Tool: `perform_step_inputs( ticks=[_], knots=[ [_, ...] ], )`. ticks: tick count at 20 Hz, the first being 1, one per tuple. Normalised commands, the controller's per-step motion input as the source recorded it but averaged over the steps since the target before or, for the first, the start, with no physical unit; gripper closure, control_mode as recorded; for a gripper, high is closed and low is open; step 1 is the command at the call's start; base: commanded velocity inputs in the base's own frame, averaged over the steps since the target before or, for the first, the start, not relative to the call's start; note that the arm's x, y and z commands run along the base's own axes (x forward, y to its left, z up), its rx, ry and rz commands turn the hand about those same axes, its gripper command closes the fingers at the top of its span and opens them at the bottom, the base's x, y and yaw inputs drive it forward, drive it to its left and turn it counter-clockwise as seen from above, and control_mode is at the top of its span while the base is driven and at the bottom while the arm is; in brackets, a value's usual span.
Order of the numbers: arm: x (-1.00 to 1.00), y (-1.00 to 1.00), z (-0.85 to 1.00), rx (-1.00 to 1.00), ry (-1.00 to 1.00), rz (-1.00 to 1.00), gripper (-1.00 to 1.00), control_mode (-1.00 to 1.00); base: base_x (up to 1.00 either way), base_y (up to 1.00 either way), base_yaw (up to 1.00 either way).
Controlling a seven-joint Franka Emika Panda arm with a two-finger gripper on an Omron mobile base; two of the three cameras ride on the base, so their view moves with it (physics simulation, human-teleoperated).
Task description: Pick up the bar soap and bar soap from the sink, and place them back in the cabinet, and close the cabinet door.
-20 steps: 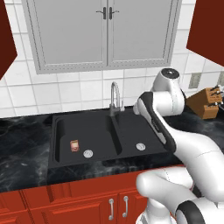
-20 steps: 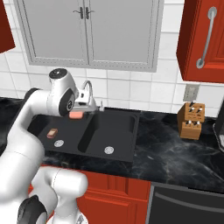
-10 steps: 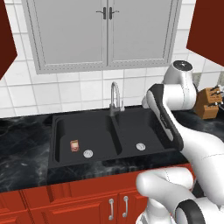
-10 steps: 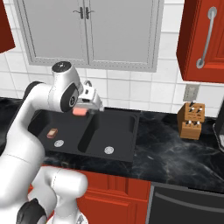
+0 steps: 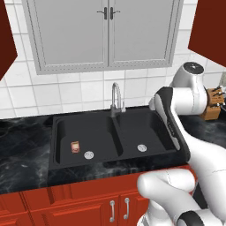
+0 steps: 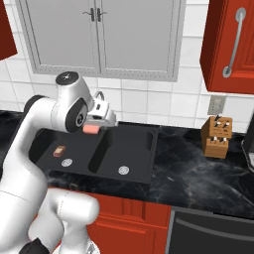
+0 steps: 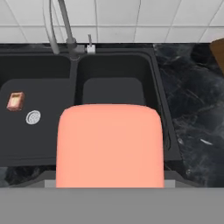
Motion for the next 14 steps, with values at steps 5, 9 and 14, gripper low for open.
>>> perform_step_inputs(
  ticks=[5, 9, 14],
  knots=[
    [-0.24, -0.01, 0.1, 0.0, -0.02, -0.05, 1.0, -1.0, 0.0, 0.0, 0.0],
    [-0.24, -0.05, 0.11, 0.0, -0.06, -0.05, 1.0, -1.0, 0.0, 0.0, 0.0],
    [-0.09, -0.02, 0.23, 0.0, -0.05, -0.05, 1.0, -1.0, 0.0, 0.0, 0.0]
  ],
)
